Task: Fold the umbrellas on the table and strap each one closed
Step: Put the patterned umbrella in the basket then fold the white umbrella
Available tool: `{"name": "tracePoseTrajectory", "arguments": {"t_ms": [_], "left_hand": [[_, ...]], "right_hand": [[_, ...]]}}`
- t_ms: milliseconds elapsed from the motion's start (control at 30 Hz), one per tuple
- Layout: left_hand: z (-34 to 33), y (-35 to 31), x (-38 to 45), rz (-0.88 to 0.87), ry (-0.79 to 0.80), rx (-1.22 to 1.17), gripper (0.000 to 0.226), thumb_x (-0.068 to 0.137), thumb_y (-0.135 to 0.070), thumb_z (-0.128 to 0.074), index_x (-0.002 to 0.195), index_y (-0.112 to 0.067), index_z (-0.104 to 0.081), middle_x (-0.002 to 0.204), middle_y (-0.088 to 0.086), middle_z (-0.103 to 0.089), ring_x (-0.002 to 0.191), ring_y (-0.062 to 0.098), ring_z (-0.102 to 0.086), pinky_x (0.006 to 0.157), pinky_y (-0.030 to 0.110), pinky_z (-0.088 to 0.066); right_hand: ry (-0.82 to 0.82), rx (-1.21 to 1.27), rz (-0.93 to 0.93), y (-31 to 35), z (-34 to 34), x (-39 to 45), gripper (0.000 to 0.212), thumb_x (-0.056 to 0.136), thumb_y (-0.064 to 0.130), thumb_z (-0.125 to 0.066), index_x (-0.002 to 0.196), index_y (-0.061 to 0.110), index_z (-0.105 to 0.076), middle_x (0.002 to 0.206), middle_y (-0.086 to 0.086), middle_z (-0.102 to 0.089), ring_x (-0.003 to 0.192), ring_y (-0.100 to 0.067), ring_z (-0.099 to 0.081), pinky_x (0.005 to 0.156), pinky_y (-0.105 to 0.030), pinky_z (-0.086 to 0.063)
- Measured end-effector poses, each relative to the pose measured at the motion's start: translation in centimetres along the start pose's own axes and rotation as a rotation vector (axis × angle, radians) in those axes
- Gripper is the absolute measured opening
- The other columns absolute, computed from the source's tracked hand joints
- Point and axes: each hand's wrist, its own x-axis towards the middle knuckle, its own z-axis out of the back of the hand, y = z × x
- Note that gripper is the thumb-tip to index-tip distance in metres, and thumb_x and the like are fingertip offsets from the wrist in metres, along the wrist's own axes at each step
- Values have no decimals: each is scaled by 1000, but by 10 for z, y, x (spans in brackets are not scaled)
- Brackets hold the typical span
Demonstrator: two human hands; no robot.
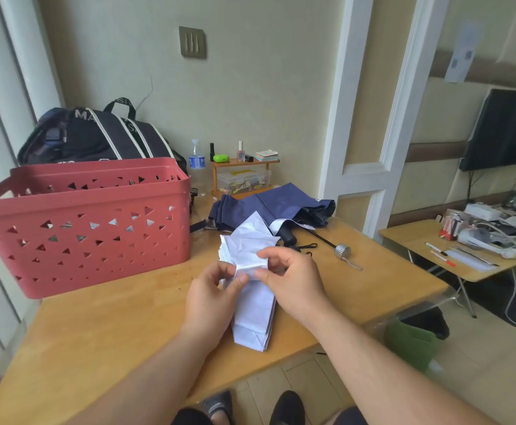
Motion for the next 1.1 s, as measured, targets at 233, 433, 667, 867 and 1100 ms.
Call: {"name": "tracePoseTrajectory", "arguments": {"t_ms": [233, 433, 667, 867, 1100], "left_hand": [[3, -5, -14, -152, 22, 139, 45, 82, -24, -88, 107, -43, -56, 94, -14, -68, 95, -2, -61, 80, 8, -41], [6, -7, -17, -186, 28, 175, 41, 84, -22, -85, 107, -44, -59, 85, -11, -68, 87, 3, -62, 74, 9, -41], [7, -6, -18, -207, 49, 213, 45, 88, -18, -81, 109, -54, -64, 88, -19, -71, 92, -5, -64, 78, 3, -39], [8, -4, -19, -184, 131, 186, 48, 92, -19, -74, 126, -52, -62, 92, -13, -72, 94, -1, -64, 79, 9, -42], [6, -5, -18, -145, 75, 36, 26, 98, -37, -68, 118, -51, -61, 89, -19, -72, 80, 4, -64, 77, 28, -48]], "right_hand": [[-59, 0, 9, -6, -7, -25, 32, 86, 10, -80, 92, 41, -74, 88, 5, -72, 83, -12, -66, 81, -28, -58], [-42, -22, 40, 4, -3, -27, 30, 87, 10, -78, 98, 38, -74, 97, 9, -73, 93, -10, -65, 86, -27, -55], [38, 13, -22, 5, -1, -28, 38, 85, 13, -83, 115, 34, -73, 105, 12, -70, 93, -6, -62, 90, -22, -54], [-2, 85, -27, 6, -6, -26, 29, 87, 7, -78, 99, 33, -75, 97, -10, -71, 81, -4, -57, 84, -28, -55], [40, 70, -6, 6, -10, -31, 24, 87, 7, -81, 95, 29, -77, 92, -3, -70, 76, 3, -54, 76, -14, -48]]}}
